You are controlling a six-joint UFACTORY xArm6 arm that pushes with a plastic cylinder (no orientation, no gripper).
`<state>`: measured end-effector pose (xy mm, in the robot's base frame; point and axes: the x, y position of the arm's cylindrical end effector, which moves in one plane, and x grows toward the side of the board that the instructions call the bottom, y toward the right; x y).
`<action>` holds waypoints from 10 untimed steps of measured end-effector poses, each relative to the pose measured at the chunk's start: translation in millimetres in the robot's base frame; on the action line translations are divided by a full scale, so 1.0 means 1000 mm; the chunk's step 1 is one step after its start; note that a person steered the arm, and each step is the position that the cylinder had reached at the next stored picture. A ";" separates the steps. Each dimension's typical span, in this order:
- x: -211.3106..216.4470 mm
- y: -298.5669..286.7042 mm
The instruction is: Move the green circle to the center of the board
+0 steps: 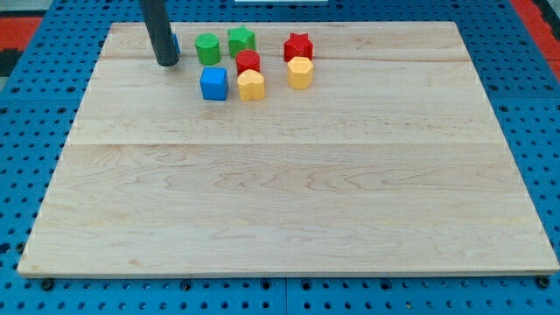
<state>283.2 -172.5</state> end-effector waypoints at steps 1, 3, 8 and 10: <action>0.000 0.002; 0.000 0.010; -0.062 0.041; -0.081 0.104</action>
<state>202.5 -68.3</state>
